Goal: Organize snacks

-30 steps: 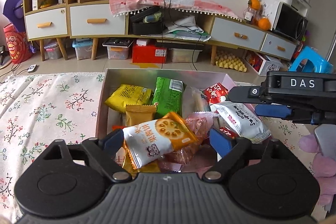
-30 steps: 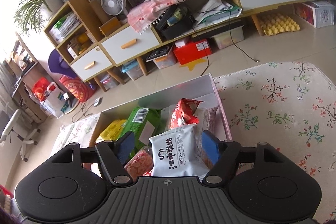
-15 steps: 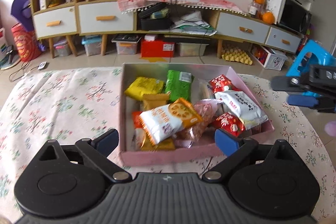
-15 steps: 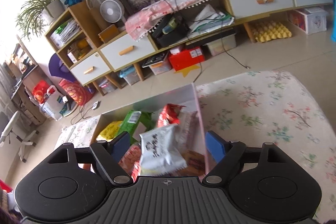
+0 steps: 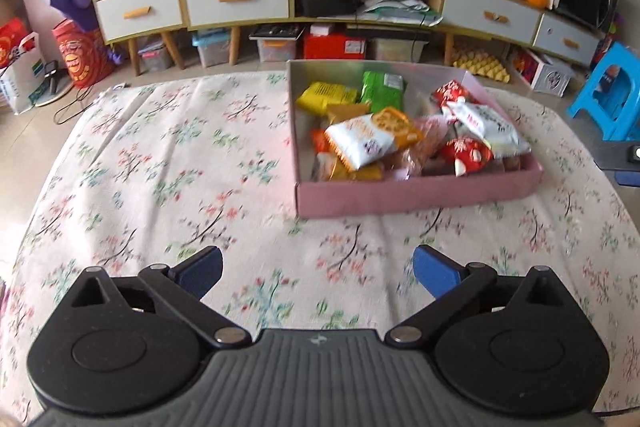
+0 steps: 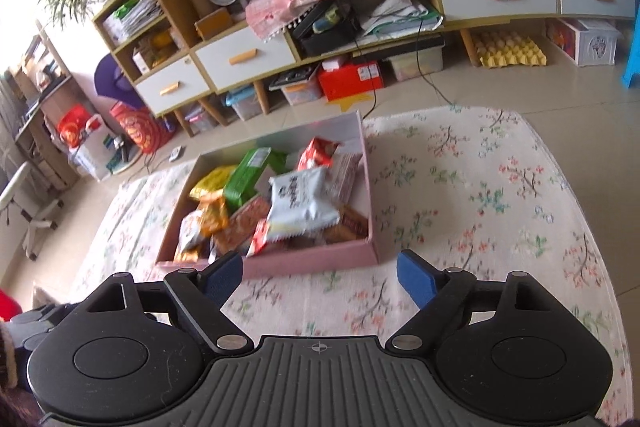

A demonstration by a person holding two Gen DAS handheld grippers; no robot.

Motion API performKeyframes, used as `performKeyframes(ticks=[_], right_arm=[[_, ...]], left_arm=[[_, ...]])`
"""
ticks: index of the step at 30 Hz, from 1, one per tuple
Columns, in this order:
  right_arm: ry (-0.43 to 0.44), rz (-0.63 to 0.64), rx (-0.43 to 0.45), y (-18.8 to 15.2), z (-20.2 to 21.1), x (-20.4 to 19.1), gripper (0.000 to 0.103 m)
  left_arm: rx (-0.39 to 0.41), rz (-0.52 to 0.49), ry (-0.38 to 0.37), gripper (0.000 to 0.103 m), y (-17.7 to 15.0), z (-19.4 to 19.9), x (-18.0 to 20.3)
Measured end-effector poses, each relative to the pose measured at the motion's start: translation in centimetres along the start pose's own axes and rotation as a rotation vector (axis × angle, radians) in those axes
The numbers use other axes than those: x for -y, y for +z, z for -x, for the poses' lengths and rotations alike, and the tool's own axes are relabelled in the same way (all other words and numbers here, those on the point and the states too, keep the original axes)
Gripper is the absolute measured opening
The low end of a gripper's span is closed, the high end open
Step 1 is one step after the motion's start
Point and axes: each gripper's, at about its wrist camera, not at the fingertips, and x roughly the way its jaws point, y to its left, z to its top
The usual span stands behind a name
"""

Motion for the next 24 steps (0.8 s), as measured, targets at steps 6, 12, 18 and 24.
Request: performKeyframes(ticks=[6, 12, 18, 24], right_arm=[[-0.008, 0.004, -0.042, -1.6, 1.2, -1.5, 0.086], [-0.076, 0.100, -0.063, -3.4, 1.8, -4.2, 0.087], [-0.120, 0.160, -0.075, -4.6, 1.5, -5.8, 0.087], [-0.157, 0.192, -0.087, -5.2, 1.1, -6.5, 0.087]], left_arm=[[-0.005, 0.036, 0.025, 0.103, -0.8, 1.8, -0.2], [-0.032, 0.070, 0.055, 0.103, -1.5, 2.4, -0.1], [-0.046, 0.082, 0.096, 0.103, -1.9, 2.7, 0.3], [-0.069, 0.107, 0.117, 0.103, -2.0, 3.0, 0.7]])
